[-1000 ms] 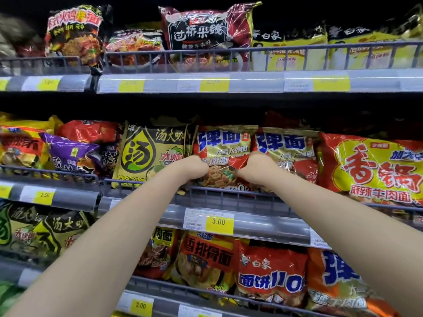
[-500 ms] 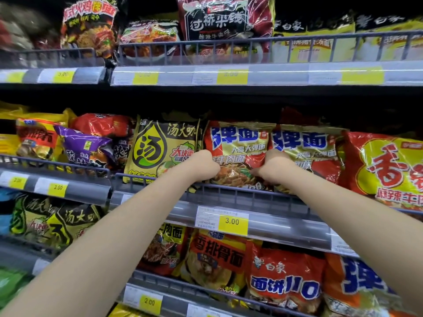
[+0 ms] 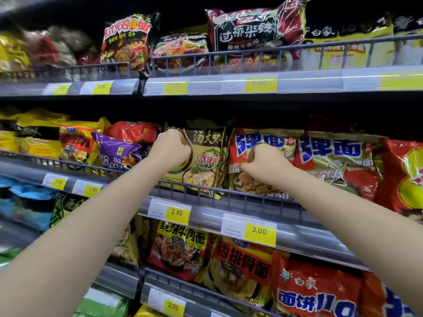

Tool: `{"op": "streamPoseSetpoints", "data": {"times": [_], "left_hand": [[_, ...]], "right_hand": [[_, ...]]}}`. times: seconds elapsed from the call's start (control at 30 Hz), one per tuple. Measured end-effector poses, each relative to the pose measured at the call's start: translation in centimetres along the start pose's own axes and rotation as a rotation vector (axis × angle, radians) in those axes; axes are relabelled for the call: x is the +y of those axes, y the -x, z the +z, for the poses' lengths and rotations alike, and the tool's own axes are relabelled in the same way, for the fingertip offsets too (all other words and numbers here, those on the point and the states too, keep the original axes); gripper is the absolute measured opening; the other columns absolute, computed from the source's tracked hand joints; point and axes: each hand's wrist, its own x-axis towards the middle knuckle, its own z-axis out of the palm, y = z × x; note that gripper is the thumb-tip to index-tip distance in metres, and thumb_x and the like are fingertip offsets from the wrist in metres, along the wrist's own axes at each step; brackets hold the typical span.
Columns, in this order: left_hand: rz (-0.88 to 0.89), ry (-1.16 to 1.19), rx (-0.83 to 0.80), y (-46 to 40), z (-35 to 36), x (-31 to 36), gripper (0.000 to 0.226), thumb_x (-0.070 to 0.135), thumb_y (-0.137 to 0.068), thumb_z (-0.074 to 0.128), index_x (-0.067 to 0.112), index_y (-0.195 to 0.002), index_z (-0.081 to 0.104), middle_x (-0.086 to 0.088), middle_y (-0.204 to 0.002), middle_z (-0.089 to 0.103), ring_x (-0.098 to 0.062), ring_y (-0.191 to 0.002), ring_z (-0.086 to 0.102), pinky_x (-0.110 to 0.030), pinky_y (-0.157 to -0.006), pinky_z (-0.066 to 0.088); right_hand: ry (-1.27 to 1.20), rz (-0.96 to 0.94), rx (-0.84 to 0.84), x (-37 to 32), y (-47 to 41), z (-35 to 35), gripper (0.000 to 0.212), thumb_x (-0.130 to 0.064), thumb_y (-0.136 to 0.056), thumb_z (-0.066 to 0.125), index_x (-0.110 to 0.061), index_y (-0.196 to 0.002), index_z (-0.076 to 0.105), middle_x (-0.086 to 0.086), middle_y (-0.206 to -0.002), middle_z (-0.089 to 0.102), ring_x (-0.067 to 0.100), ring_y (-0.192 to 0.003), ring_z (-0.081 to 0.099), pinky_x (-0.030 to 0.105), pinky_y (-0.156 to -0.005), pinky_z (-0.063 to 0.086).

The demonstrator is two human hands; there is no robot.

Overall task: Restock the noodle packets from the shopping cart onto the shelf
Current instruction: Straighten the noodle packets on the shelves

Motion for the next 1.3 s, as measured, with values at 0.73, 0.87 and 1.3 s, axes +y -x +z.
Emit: {"op": "streamPoseSetpoints", "data": {"times": [0.73,0.87,1.3], "left_hand": [[-0.145,0.038,-0.258,-1.2,0.6,-6.7,0.03,0.014,-0.078,0.071,0.004,-0.1,0.053,-0.012,-0.102,0.063,-0.026,-0.083,0.061,-0.037,-0.07,0.053],[-0.134,0.045,-0.303,-1.2,0.3,-6.9,0.044,0.018,-0.071,0.08,0.005,-0.105,0.055,-0.01,-0.106,0.064,-0.025,-0.092,0.06,-0.036,-0.078,0.051],[-0.089,0.057,-0.255,-1.6,2.0,-7.3,0.06,0.018,-0.073,0.079,0.008,-0.122,0.046,-0.009,-0.122,0.058,-0.024,-0.101,0.058,-0.029,-0.075,0.046]], "right_hand": [[-0.126,0.053,-0.047,-4.4,-3.6,4.3,0.024,-0.016,-0.088,0.061,-0.005,-0.102,0.044,0.009,-0.097,0.049,0.01,-0.059,0.042,0.021,-0.043,0.033],[-0.1,0.034,-0.113,-4.7,-3.0,4.5,0.054,-0.029,-0.082,0.071,-0.002,-0.12,0.045,0.004,-0.088,0.051,0.008,-0.059,0.044,0.018,-0.043,0.033],[-0.062,0.04,-0.035,-5.0,-2.8,6.0,0.079,-0.024,-0.079,0.076,-0.002,-0.135,0.025,0.007,-0.096,0.043,0.02,-0.081,0.051,0.03,-0.07,0.052]]}}
